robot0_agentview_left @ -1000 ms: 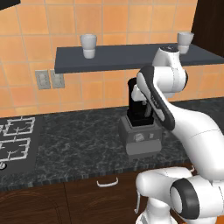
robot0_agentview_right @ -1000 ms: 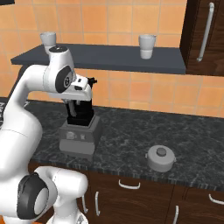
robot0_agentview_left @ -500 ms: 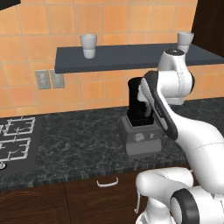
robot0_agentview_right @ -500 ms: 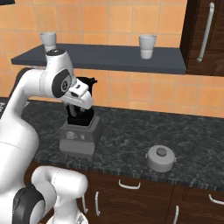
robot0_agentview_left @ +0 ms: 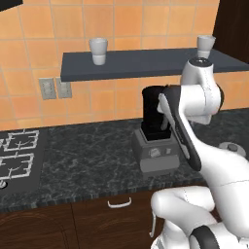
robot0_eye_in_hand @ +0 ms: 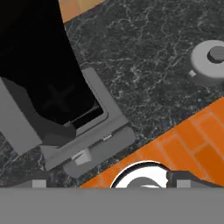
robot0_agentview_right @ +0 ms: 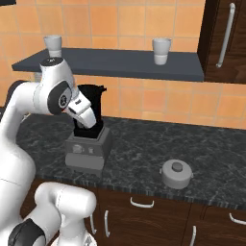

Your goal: Close the lid blender by securely placing the lid on top.

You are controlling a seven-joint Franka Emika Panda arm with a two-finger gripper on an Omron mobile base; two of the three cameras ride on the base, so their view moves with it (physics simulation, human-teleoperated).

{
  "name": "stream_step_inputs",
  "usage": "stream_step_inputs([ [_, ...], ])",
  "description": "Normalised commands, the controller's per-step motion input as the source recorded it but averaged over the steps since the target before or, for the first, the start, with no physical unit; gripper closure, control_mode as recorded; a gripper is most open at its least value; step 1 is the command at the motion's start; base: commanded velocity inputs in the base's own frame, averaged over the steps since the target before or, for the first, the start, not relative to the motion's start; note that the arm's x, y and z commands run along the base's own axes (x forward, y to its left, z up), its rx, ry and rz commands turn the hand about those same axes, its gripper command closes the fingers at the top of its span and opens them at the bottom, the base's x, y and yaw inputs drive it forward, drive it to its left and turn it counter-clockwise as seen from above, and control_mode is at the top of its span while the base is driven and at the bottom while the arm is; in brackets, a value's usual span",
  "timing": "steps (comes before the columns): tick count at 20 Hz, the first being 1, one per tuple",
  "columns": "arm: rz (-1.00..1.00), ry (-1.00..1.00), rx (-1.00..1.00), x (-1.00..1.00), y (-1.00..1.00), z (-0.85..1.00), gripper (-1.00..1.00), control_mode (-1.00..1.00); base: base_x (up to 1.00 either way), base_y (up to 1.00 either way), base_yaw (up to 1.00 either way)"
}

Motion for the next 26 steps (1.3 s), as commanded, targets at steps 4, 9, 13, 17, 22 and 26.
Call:
stream_step_inputs([
  [4,0.17,-0.32,0.0,-0.56,0.0,0.0,-1.0,-1.0,0.0,0.0,0.0],
  [9,0.22,-0.31,0.0,-0.59,0.0,0.0,-1.0,-1.0,0.0,0.0,0.0],
  [13,0.18,-0.22,0.0,-0.76,-0.06,0.0,-1.0,-1.0,0.0,0.0,0.0],
  [17,0.01,-0.09,0.03,-0.7,-0.45,0.0,-1.0,-1.0,0.0,0.0,0.0],
  [22,-0.04,0.01,0.06,-0.4,-0.66,0.03,-1.0,-1.0,0.0,0.0,0.0],
  [26,-0.05,0.07,0.0,-0.06,-0.78,0.0,-1.0,-1.0,0.0,0.0,0.0],
])
